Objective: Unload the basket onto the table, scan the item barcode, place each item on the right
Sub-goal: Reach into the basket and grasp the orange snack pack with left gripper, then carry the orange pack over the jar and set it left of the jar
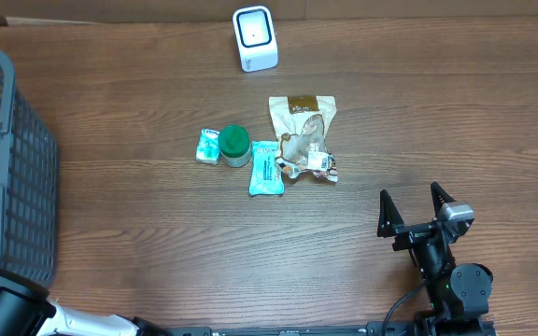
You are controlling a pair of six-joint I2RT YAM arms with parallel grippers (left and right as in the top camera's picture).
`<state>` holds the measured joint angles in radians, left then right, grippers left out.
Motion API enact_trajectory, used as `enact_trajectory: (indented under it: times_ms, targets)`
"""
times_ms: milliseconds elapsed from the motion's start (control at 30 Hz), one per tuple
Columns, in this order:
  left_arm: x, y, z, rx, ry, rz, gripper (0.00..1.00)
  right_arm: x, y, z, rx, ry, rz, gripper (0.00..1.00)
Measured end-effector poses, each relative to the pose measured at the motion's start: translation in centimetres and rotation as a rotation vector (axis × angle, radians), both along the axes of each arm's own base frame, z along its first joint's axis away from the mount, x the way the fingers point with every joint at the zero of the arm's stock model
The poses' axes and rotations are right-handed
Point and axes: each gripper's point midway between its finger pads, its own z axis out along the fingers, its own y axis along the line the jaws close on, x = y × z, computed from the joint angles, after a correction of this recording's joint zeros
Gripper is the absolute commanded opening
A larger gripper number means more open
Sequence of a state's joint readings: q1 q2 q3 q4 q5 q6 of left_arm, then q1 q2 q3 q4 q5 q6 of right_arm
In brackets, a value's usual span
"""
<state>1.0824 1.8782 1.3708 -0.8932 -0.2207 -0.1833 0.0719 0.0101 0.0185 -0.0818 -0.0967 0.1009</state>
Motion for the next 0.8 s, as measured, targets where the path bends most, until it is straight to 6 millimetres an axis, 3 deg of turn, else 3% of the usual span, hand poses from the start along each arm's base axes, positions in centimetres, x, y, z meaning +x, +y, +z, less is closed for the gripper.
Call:
enact_trajectory:
  times_ms: [100, 167, 300, 333, 400, 433, 500, 567, 600, 633, 667, 700, 800]
  targets:
    - [1.3, -0.3, 1.7, -0.043, -0.055, -0.013, 0.04, 0.0, 0.0, 0.0, 0.0, -0.001, 0.0, 1.0]
    - [3.1, 0.1, 4.3, -0.048, -0.127, -0.02, 0.04, 0.0, 0.0, 0.0, 0.0, -0.001, 0.0, 1.0]
    - [9.7, 1.0, 12.8, 0.015, -0.407, -0.078, 0.04, 0.0, 0.0, 0.0, 0.0, 0.0, 0.0, 1.0]
    - [10.7, 1.1, 13.9, 0.026, -0.453, -0.068, 0.04, 0.0, 0.0, 0.0, 0.0, -0.001, 0.0, 1.0]
    - [16.4, 0.0, 21.3, 0.074, -0.711, -0.164, 0.04, 0.0, 0.0, 0.0, 0.0, 0.0, 0.0, 1.0]
    - [19.5, -2.1, 25.6, 0.075, -0.857, -0.238, 0.04, 0.0, 0.0, 0.0, 0.0, 0.0, 0.0, 1.0]
    - [23.5, -7.2, 30.8, 0.035, -1.019, -0.385, 0.04, 0.0, 0.0, 0.0, 0.0, 0.0, 0.0, 1.0]
    - [26.8, -14.7, 34.1, -0.055, -1.105, -0.574, 0.04, 0.0, 0.0, 0.0, 0.0, -0.001, 0.0, 1.0]
    - [28.0, -18.8, 34.7, -0.109, -1.115, -0.666, 0.04, 0.0, 0.0, 0.0, 0.0, 0.0, 0.0, 1.0]
    - [28.6, -21.9, 34.6, -0.154, -1.098, -0.732, 0.04, 0.0, 0.0, 0.0, 0.0, 0.0, 0.0, 1.0]
    - [29.0, -27.7, 33.4, -0.239, -1.031, -0.841, 0.04, 0.0, 0.0, 0.0, 0.0, -0.001, 0.0, 1.0]
    - [29.1, -31.6, 32.1, -0.27, -0.957, -0.918, 0.04, 0.0, 0.0, 0.0, 0.0, -0.002, -0.001, 1.0]
    - [27.8, -38.3, 27.7, -0.272, -0.711, -1.049, 0.04, 0.0, 0.0, 0.0, 0.0, 0.0, 0.0, 1.0]
